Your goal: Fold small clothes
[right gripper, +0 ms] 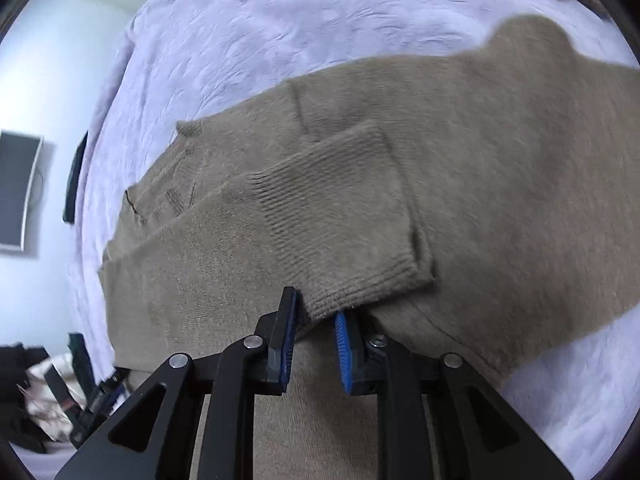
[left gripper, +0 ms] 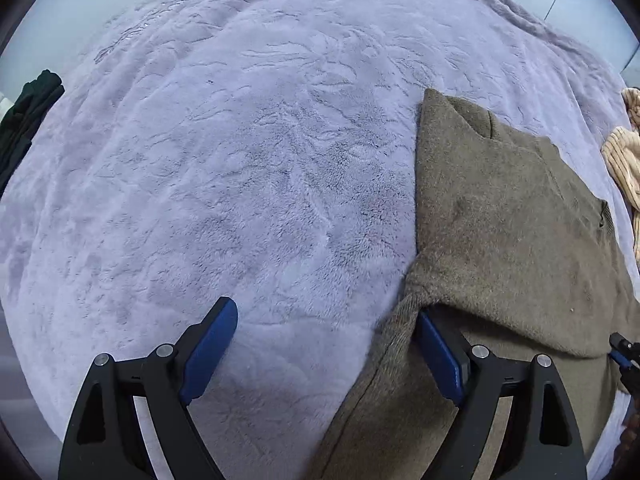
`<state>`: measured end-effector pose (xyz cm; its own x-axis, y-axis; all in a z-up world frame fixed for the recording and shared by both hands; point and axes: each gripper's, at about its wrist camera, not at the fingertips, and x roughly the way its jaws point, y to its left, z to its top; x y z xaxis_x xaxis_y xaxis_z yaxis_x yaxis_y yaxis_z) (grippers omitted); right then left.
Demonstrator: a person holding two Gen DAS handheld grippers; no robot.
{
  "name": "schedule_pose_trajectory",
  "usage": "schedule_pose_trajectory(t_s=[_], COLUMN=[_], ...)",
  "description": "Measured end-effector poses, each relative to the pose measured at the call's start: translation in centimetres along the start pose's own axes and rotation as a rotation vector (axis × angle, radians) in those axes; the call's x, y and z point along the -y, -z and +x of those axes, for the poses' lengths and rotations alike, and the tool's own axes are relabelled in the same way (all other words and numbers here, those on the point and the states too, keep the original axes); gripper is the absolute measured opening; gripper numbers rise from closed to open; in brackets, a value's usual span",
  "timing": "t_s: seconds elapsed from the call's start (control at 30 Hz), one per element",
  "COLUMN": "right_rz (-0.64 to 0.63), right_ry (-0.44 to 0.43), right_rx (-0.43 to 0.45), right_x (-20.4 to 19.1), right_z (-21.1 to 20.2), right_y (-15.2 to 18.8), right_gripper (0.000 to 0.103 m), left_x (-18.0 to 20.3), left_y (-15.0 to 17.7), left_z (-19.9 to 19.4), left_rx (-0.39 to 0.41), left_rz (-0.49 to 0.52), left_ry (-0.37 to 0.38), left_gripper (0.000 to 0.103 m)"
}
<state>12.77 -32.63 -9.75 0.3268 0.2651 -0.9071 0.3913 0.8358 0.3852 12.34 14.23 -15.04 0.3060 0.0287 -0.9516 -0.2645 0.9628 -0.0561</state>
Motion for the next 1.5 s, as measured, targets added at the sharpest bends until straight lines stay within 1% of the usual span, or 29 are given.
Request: schedule_pose_trajectory(t_s=[0.03, 0.1, 0.13, 0.17, 0.27, 0.33, 0.37, 0.43, 0.5, 0.57, 0.6, 0.63, 0.67, 0.73, 0.77, 0.8, 0.83, 0.87, 0.93, 1.0, 1.13, 1.27, 1.37, 1.4, 1.43, 1.5], right_rz=[0.007, 0.006, 0.004, 0.000, -0.029, -0.061, -0.085, -0.131, -0.166, -0.197, -0.204, -0.202, -0.189, -0.167, -0.155, -0.140, -0.119, -0.099, -0.065, -0.030, 0.038, 0.100, 0.138, 0.146, 0.155, 0.168], right_ry=[0.021, 0.069, 0.099, 0.112, 0.108, 0.083, 0.068, 0.063, 0.063, 0.098, 0.129, 0.157, 0.145, 0.114, 0.105, 0.098, 0.110, 0.114, 0.089, 0.077, 0.062, 0.047, 0.035, 0.036, 0.041, 0.041], right_rx=[0.005, 0.006, 0.006, 0.009, 0.047, 0.070, 0.077, 0.080, 0.069, 0.038, 0.014, -0.013, -0.021, -0.012, -0.021, -0.033, -0.050, -0.058, -0.058, -0.056, -0.054, -0.047, -0.036, -0.033, -0.027, -0.016], right_x=[0.2, 0.3, 0.2, 0.0, -1.1, -2.8, -3.8, -5.3, -7.4, -8.0, -7.5, -7.0, -6.4, -5.7, -5.3, -5.0, -4.4, -3.8, -2.7, -1.4, 1.0, 3.7, 5.3, 5.6, 6.3, 7.5], right_z=[-0.7, -1.5, -2.1, -2.6, -4.1, -4.3, -4.2, -3.4, -1.2, 1.0, 1.6, 2.5, 2.8, 2.0, 1.6, 1.3, 0.9, 0.5, -0.5, -1.5, -3.4, -5.0, -5.8, -6.0, -6.4, -7.2], right_y=[0.4, 0.9, 1.5, 1.9, 2.9, 2.9, 2.7, 2.1, 1.5, 1.3, 1.6, 1.7, 1.9, 2.2, 2.4, 2.7, 3.1, 3.5, 4.4, 5.4, 7.1, 8.5, 9.0, 9.0, 9.0, 9.1], right_gripper=[0.029, 0.031, 0.031, 0.031, 0.031, 0.031, 0.031, 0.031, 0.031, 0.031, 0.030, 0.030, 0.030, 0.030, 0.030, 0.035, 0.046, 0.048, 0.048, 0.048, 0.048, 0.048, 0.048, 0.049, 0.050, 0.050], left_x=[-0.4, -0.9, -1.1, -1.2, -0.5, 1.2, 1.9, 3.6, 4.8, 4.7, 4.2, 3.7, 3.3, 3.0, 3.1, 3.1, 3.1, 3.2, 3.7, 4.5, 7.5, 11.9, 16.2, 17.9, 18.8, 21.8], left_y=[0.1, 0.2, 0.1, -0.2, -1.2, -2.3, -2.6, -3.1, -3.2, -3.2, -2.9, -2.7, -2.6, -2.5, -2.5, -2.6, -2.7, -2.7, -2.9, -2.8, -1.6, 0.3, 2.7, 3.6, 4.3, 6.1], left_z=[-0.6, -1.8, -2.4, -3.2, -4.5, -4.2, -3.9, -2.8, -1.0, 0.8, 1.7, 2.0, 1.9, 1.4, 1.2, 1.1, 1.0, 0.9, 0.5, -0.3, -2.5, -3.7, -4.2, -4.2, -4.2, -4.4], left_rx=[-0.007, -0.007, 0.001, 0.017, 0.057, 0.068, 0.072, 0.070, 0.058, 0.021, -0.011, -0.025, -0.028, -0.032, -0.037, -0.044, -0.056, -0.066, -0.089, -0.095, -0.092, -0.120, -0.142, -0.155, -0.162, -0.173], left_rz=[0.011, 0.035, 0.041, 0.043, 0.049, 0.081, 0.099, 0.145, 0.164, 0.165, 0.151, 0.132, 0.116, 0.123, 0.132, 0.135, 0.131, 0.125, 0.125, 0.139, 0.208, 0.291, 0.368, 0.407, 0.429, 0.476], left_ry=[0.015, 0.012, -0.005, -0.012, 0.023, 0.046, 0.048, 0.045, 0.013, -0.016, -0.016, 0.006, 0.023, 0.018, 0.013, 0.010, 0.007, 0.002, -0.002, 0.008, 0.032, 0.081, 0.109, 0.118, 0.125, 0.155], left_gripper=[0.088, 0.088, 0.088, 0.088, 0.088, 0.088, 0.088, 0.088, 0.088, 0.088, 0.089, 0.089, 0.089, 0.089, 0.089, 0.089, 0.088, 0.089, 0.088, 0.088, 0.088, 0.088, 0.088, 0.088, 0.088, 0.088])
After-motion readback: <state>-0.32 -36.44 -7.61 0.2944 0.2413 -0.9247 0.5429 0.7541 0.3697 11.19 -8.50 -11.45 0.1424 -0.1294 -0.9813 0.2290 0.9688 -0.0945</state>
